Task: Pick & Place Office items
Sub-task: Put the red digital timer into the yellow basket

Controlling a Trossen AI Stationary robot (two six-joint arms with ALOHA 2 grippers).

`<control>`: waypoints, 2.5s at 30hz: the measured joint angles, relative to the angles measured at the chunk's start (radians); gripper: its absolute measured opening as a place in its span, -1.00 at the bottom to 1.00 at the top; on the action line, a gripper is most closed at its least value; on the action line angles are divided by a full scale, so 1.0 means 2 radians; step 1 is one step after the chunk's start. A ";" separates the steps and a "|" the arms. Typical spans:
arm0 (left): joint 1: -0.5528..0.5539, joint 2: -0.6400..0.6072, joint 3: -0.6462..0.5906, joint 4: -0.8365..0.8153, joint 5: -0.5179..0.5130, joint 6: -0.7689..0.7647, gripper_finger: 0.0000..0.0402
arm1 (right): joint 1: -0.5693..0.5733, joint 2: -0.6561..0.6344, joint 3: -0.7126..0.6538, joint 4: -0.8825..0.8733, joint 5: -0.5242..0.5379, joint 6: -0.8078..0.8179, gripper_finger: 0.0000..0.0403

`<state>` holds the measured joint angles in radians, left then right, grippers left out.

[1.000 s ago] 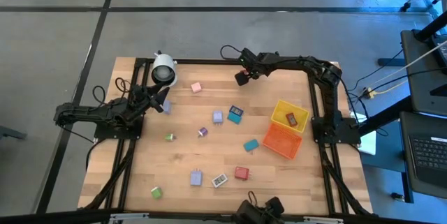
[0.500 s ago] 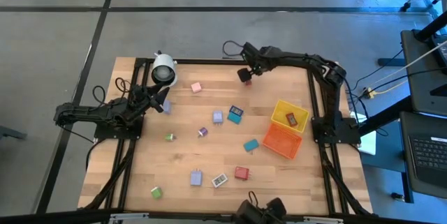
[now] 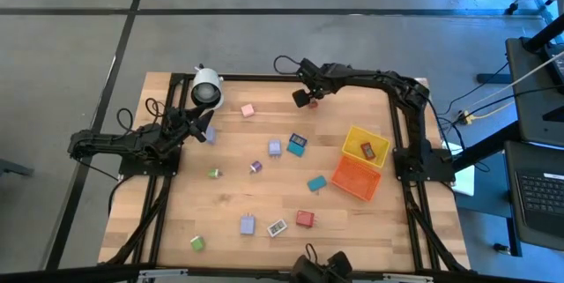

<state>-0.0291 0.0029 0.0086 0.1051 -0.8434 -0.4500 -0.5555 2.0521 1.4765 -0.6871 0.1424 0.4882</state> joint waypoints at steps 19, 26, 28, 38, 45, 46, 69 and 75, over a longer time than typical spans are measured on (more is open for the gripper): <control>0.000 0.000 0.000 0.000 0.000 0.000 0.25 | 0.005 0.046 0.003 -0.016 -0.027 -0.016 0.32; 0.000 0.000 0.000 0.000 0.000 0.000 0.25 | 0.005 0.046 0.002 -0.020 -0.026 0.001 -0.04; 0.000 0.000 0.000 0.000 0.000 0.000 0.25 | 0.005 0.046 0.002 -0.020 -0.026 0.001 -0.14; 0.000 0.000 0.000 0.000 0.000 0.000 0.25 | 0.015 0.024 -0.004 -0.037 -0.015 0.001 -0.20; 0.000 0.000 0.000 0.000 0.000 0.000 0.25 | 0.032 -0.036 -0.002 -0.076 0.032 -0.018 -0.22; 0.000 0.000 0.000 0.000 0.000 0.000 0.25 | 0.036 -0.045 -0.002 -0.085 0.037 -0.022 -0.22; 0.000 0.000 0.000 0.000 0.000 0.000 0.25 | 0.199 -0.237 -0.089 -0.320 0.115 0.125 -0.20; 0.000 0.000 0.000 0.000 0.000 0.000 0.25 | 0.218 -0.292 -0.214 -0.288 0.073 0.233 -0.20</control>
<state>-0.0288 0.0029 0.0086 0.1051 -0.8436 -0.4500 -0.1200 1.4688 1.0477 -1.2624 0.2880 0.9534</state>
